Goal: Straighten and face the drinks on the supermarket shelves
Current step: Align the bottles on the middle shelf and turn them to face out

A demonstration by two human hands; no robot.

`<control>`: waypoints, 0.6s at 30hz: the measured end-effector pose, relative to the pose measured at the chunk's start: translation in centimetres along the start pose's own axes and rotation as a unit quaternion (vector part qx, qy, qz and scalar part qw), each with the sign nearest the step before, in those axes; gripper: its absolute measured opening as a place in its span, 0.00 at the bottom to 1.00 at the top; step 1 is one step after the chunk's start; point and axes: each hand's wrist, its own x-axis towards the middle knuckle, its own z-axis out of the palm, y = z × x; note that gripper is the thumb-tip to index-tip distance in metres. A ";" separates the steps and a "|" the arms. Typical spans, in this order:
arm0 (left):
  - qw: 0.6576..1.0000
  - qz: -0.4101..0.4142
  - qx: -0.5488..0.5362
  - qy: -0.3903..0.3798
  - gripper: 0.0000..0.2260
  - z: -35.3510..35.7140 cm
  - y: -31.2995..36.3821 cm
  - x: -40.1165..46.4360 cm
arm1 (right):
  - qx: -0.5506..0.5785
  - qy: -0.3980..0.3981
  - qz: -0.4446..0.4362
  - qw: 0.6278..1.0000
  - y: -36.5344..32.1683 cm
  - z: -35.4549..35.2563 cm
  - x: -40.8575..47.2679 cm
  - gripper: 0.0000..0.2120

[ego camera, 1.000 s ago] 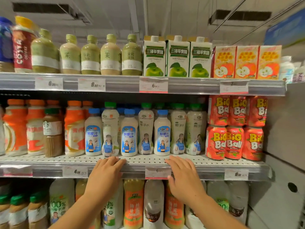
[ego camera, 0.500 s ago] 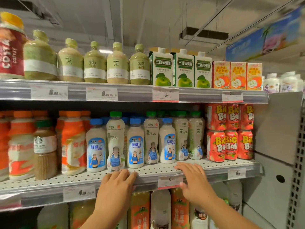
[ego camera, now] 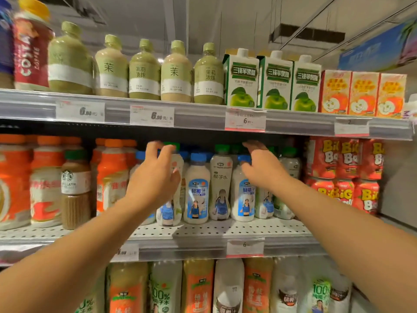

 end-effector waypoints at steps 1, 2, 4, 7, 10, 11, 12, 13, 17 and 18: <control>1.000 -0.007 0.013 0.004 0.24 0.1 0.0 0.7 | -0.020 -0.018 0.002 1.000 0.2 0.2 0.9 0.29; 1.000 -0.008 0.028 0.006 0.26 0.1 0.0 1.4 | -0.034 -0.036 0.006 0.999 0.4 0.4 1.5 0.29; 0.998 -0.005 0.060 0.001 0.30 0.3 0.1 2.5 | -0.055 -0.068 0.016 0.996 0.8 0.8 2.1 0.26; 0.994 -0.022 0.094 -0.043 0.31 0.6 0.4 3.8 | -0.063 -0.073 0.017 0.995 1.1 1.0 2.2 0.24; 0.993 -0.014 0.106 -0.047 0.24 0.9 0.5 4.1 | -0.063 -0.047 0.023 0.997 1.2 0.9 2.1 0.25; 0.993 -0.012 0.107 -0.041 0.22 0.8 0.5 4.1 | -0.061 -0.041 0.023 0.997 1.3 1.0 2.0 0.25; 0.993 -0.015 0.107 -0.039 0.21 0.6 0.4 4.1 | -0.055 -0.035 0.020 0.998 1.4 1.1 1.7 0.25; 0.993 -0.020 0.105 -0.040 0.20 0.4 0.3 4.1 | -0.042 -0.027 0.017 0.999 1.4 1.1 1.3 0.24; 0.994 -0.055 0.062 -0.072 0.24 -0.6 0.2 3.9 | 0.018 0.010 0.015 1.000 1.8 0.7 -0.2 0.21; 0.994 -0.057 0.052 -0.074 0.26 -0.9 0.1 3.6 | 0.025 0.018 0.012 0.999 1.8 0.5 -0.7 0.21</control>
